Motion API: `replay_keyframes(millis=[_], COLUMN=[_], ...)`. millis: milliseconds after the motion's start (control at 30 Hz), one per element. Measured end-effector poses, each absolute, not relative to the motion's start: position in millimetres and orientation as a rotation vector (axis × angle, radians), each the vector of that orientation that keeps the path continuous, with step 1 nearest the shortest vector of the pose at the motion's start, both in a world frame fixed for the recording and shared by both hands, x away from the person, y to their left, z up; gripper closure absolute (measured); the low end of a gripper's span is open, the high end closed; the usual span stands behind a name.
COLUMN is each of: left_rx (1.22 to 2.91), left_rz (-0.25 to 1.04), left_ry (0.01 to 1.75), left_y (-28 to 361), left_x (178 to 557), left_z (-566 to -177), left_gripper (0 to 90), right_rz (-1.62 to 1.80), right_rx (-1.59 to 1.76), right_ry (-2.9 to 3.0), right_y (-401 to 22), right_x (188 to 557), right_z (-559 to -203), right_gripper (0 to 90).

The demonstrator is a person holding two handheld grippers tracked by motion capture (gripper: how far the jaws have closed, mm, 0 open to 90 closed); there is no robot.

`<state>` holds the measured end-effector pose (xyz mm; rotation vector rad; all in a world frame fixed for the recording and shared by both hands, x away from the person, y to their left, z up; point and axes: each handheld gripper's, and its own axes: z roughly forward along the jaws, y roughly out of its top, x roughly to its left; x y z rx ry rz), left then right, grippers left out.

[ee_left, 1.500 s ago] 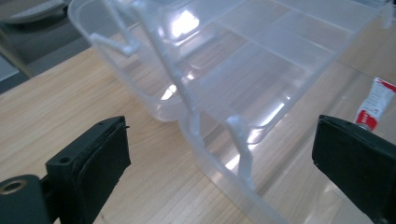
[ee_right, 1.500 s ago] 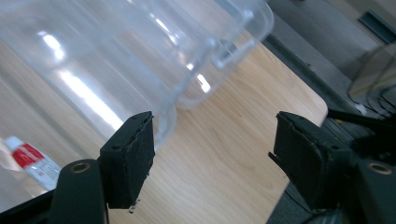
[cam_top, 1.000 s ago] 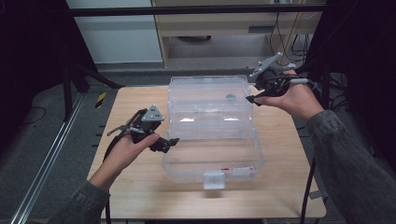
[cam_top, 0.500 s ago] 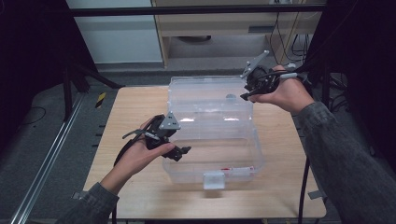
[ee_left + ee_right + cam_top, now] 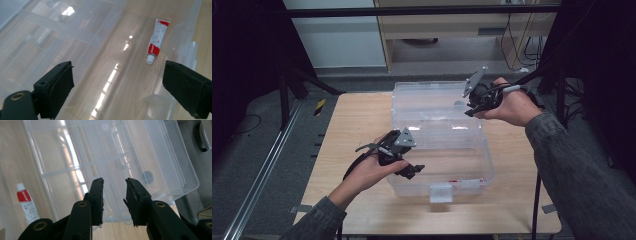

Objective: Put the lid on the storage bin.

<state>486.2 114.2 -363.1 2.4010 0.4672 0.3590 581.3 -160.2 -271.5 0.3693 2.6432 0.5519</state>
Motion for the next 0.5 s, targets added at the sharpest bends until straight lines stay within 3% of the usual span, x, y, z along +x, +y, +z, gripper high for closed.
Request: replay_keyframes(millis=[200,500], left_rx=[2.42,2.425], left_rz=[0.325,0.311], left_ry=[0.432,0.434], left_y=[112.2,115.7], left_x=[486.9,484.3], left_z=[-371.6,-377.5], left_gripper=[8.1,7.2], right_rz=[0.478,0.428], right_rx=[0.331,0.331], right_ry=[2.677,2.7], right_y=[-148.4,-148.7], right_x=[589.4,600.5], right_z=[-283.1,-294.6], right_gripper=[63.1,66.4])
